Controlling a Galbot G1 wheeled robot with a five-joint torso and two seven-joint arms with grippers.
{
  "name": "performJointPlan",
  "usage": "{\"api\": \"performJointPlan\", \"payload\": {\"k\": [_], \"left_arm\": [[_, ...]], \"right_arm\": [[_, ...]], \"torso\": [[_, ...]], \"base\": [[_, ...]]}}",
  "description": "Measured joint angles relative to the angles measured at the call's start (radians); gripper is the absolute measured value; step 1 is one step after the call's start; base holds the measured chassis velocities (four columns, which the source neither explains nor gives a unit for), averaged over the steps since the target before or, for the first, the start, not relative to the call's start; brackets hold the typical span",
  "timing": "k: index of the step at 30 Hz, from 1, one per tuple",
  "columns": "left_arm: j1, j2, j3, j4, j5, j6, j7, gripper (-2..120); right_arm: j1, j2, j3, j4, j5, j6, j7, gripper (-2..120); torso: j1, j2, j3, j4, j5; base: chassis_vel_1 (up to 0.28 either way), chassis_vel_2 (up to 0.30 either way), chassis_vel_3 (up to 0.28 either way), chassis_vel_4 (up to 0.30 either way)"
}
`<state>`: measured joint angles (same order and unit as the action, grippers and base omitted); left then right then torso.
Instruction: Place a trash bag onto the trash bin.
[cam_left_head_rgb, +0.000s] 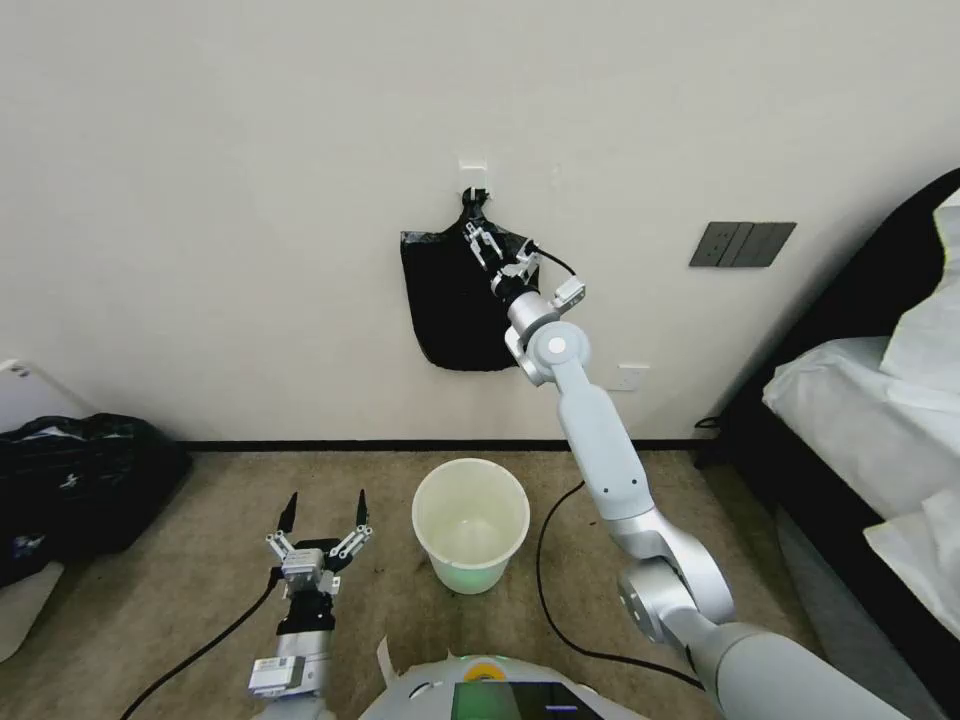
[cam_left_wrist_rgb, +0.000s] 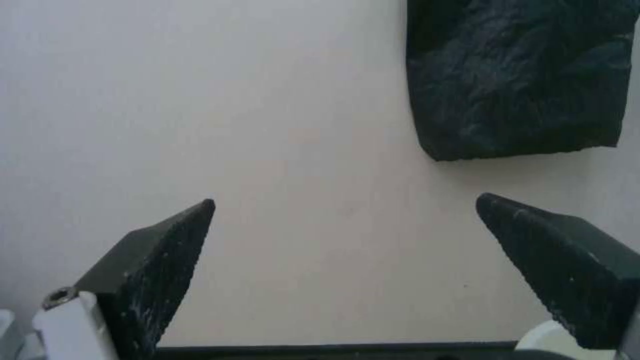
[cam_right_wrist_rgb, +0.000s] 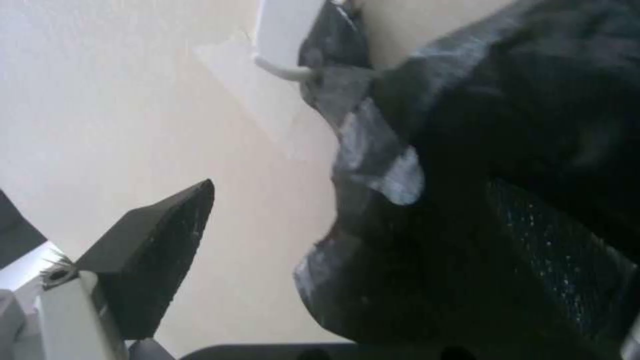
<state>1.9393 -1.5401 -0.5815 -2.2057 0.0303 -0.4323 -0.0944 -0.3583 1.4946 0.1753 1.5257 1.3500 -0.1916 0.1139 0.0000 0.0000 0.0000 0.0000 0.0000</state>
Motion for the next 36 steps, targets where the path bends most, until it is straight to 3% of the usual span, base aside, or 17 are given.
{"api": "performJointPlan", "payload": {"k": [11,14,24,36], "left_arm": [[0.001,0.0,-0.002,-0.005,-0.002,-0.001,0.0,100],[0.005,-0.001,-0.003,-0.007,-0.005,-0.002,0.0,100],[0.006,0.0,-0.004,-0.014,-0.011,-0.003,0.0,100],[0.005,0.002,-0.003,-0.02,-0.018,-0.001,-0.001,100]], "right_arm": [[0.037,0.027,0.0,-0.034,-0.002,0.0,-0.003,98],[0.042,0.033,0.003,-0.046,-0.002,0.0,-0.003,84],[0.058,0.036,0.022,-0.075,0.011,0.001,0.002,53],[0.056,0.034,0.03,-0.09,0.024,0.004,0.005,4]], "torso": [[0.0,0.0,0.0,0.0001,0.0],[0.0,0.0,0.0,0.0,0.0],[0.0,0.0,0.0,0.0,0.0],[0.0,0.0,0.0,0.0,0.0001]], "base": [[0.0,0.0,0.0,0.0],[0.0,0.0,0.0,0.0],[0.0,0.0,0.0,0.0],[0.0,0.0,0.0,0.0]]}}
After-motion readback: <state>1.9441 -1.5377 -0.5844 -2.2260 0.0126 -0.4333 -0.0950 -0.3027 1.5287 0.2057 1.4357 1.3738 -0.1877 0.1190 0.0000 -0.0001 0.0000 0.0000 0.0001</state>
